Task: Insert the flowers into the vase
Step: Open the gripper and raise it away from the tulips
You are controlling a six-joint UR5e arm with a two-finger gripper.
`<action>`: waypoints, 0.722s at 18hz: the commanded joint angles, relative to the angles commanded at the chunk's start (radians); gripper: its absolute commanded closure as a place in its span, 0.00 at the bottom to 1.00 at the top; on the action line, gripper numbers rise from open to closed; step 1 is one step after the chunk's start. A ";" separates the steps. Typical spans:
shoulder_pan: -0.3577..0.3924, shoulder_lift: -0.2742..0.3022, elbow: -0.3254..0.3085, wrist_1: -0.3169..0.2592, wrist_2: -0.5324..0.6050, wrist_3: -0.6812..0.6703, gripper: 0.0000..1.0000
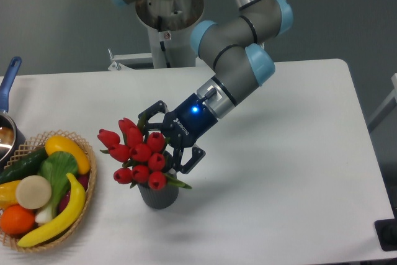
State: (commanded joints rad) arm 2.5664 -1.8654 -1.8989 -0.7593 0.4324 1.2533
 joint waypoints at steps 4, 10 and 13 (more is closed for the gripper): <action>0.003 0.009 -0.023 0.000 0.023 -0.002 0.00; 0.050 0.055 -0.023 -0.002 0.124 -0.003 0.00; 0.093 0.097 -0.016 0.000 0.201 0.005 0.00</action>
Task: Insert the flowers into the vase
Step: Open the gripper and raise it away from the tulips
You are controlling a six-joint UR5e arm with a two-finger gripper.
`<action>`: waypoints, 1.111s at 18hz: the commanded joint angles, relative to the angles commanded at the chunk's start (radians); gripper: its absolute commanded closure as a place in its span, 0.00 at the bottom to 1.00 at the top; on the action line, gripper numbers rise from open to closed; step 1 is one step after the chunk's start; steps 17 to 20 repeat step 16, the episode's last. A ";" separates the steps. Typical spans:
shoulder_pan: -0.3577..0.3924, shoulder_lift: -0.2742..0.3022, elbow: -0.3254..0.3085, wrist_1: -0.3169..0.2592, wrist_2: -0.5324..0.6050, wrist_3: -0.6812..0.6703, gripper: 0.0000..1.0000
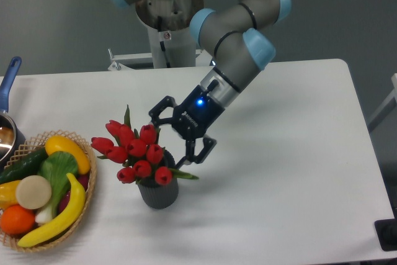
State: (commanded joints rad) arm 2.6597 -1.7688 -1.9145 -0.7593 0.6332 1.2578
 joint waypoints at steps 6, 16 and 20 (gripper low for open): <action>0.095 0.074 0.037 -0.002 0.334 0.000 0.00; 0.183 0.140 0.077 -0.070 0.730 0.243 0.00; 0.183 0.140 0.077 -0.070 0.730 0.243 0.00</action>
